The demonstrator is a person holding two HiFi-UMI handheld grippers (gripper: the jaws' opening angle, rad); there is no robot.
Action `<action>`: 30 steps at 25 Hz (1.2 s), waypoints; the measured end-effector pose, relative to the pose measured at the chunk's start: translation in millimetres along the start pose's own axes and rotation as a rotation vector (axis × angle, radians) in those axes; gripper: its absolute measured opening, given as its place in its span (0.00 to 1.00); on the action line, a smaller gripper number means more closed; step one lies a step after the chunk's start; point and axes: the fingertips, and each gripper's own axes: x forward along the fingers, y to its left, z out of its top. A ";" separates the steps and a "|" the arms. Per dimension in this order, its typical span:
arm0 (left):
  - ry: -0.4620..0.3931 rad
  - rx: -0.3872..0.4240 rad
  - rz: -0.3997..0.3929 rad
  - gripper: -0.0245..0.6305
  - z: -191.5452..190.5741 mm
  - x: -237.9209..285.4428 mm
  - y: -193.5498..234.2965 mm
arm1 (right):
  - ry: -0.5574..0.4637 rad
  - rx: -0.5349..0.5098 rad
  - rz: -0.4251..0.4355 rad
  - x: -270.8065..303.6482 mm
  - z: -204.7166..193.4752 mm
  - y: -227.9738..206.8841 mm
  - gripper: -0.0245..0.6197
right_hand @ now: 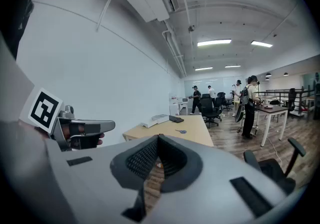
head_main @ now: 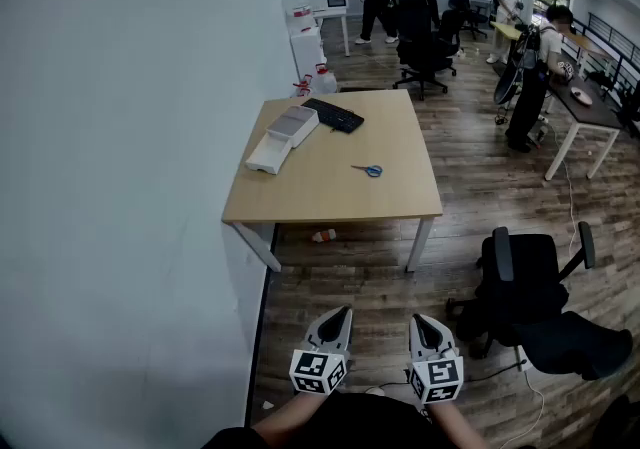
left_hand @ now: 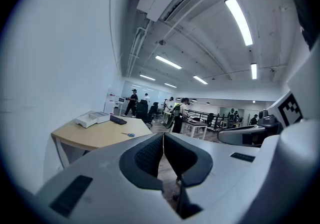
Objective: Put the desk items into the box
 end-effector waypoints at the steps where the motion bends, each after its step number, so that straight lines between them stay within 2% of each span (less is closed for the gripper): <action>1: -0.005 0.016 -0.001 0.07 0.7 2.1 -5.0 | -0.005 -0.001 -0.005 -1.5 0.0 -5.1 0.13; 5: -0.010 0.058 -0.014 0.07 1.2 15.6 -21.2 | -0.018 -0.008 -0.023 -1.9 1.6 -25.1 0.13; 9: 0.002 0.040 -0.020 0.07 -2.7 29.4 -29.2 | -0.050 0.014 -0.024 -2.5 7.2 -40.8 0.13; 13: 0.019 0.043 -0.017 0.07 -4.0 43.9 -29.2 | -0.039 0.051 -0.032 4.4 1.5 -56.4 0.13; 19: 0.004 0.122 -0.057 0.07 5.4 72.0 -32.1 | -0.019 0.078 -0.074 21.8 -4.6 -80.6 0.13; 26: 0.015 0.094 -0.099 0.07 13.3 127.4 -6.6 | 0.036 0.064 -0.118 69.5 5.1 -100.1 0.13; 30: 0.033 0.047 -0.107 0.07 17.2 159.5 22.2 | 0.063 0.051 -0.138 109.4 19.0 -111.8 0.13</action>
